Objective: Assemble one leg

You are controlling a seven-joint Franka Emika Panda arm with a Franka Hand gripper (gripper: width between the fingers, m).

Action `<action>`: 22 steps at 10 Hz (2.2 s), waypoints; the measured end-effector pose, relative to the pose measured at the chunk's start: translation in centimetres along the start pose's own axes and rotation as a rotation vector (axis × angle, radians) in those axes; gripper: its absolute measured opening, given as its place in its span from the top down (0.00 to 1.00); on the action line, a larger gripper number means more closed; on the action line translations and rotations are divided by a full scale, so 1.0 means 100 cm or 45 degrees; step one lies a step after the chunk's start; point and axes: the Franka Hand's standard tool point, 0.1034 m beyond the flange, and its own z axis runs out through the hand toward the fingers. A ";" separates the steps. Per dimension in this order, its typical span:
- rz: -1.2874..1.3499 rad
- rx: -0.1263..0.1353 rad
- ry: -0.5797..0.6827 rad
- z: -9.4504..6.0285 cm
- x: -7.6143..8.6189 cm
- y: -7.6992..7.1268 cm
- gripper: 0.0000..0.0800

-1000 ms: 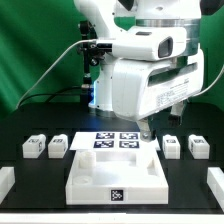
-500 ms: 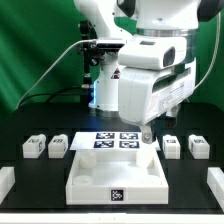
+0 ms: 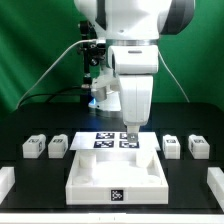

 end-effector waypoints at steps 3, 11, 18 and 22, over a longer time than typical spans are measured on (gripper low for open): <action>0.011 0.001 0.000 0.001 -0.001 -0.001 0.19; 0.048 0.055 0.018 0.072 -0.028 -0.075 0.22; 0.049 0.054 0.018 0.073 -0.028 -0.074 0.93; 0.049 0.053 0.018 0.073 -0.028 -0.074 0.93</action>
Offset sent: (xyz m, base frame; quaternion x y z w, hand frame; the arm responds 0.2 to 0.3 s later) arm 0.0000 0.0000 0.0000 0.0000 0.0000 0.0000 1.0000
